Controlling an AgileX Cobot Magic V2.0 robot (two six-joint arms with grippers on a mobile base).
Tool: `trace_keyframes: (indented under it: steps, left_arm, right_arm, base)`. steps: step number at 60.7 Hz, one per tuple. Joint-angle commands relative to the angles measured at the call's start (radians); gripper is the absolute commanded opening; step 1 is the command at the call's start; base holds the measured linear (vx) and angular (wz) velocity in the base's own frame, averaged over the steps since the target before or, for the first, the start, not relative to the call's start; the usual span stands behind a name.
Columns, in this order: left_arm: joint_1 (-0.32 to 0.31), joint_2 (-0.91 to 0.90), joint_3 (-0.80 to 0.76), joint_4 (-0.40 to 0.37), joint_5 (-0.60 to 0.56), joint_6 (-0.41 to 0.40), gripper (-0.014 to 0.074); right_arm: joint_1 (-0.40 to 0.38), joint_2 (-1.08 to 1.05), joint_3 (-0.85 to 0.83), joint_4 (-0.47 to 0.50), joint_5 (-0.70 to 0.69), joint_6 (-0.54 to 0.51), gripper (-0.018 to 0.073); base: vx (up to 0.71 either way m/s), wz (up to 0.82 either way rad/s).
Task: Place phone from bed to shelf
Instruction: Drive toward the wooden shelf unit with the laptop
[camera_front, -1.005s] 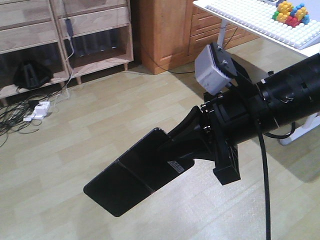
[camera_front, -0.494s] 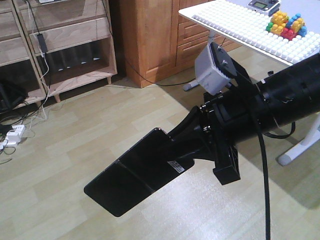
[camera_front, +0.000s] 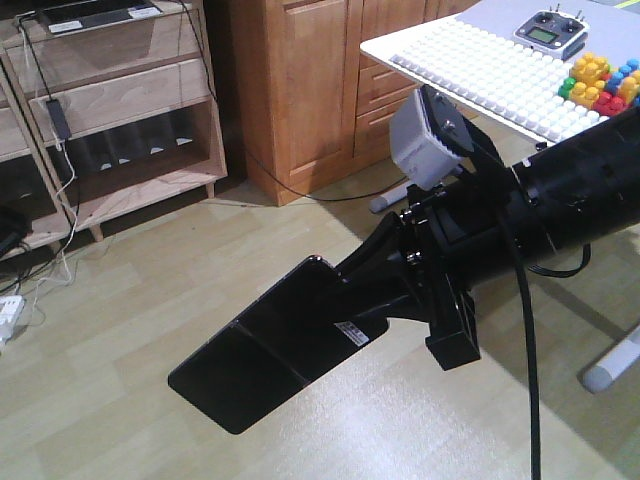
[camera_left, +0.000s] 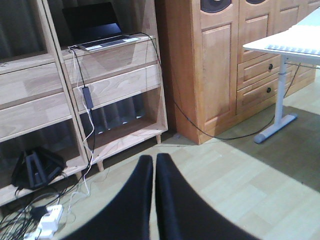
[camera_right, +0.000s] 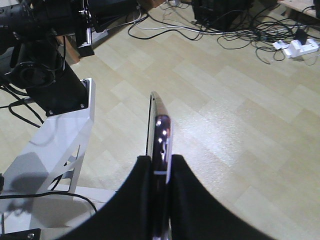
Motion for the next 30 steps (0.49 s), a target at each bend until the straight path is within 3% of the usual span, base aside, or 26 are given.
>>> trace_keyframes:
  steps: [1, 30]
  left_arm:
    - [-0.006, -0.014, -0.022, -0.009, -0.073, -0.006, 0.0001]
    - [-0.006, -0.014, -0.022, -0.009, -0.073, -0.006, 0.0001]
  right_arm:
    - [-0.001, -0.035, -0.028, 0.078, 0.063, 0.0, -0.0002]
    - [-0.001, -0.035, -0.028, 0.078, 0.063, 0.0, -0.0002]
  base:
    - [0.42, 0.0]
    - [0.41, -0.01]
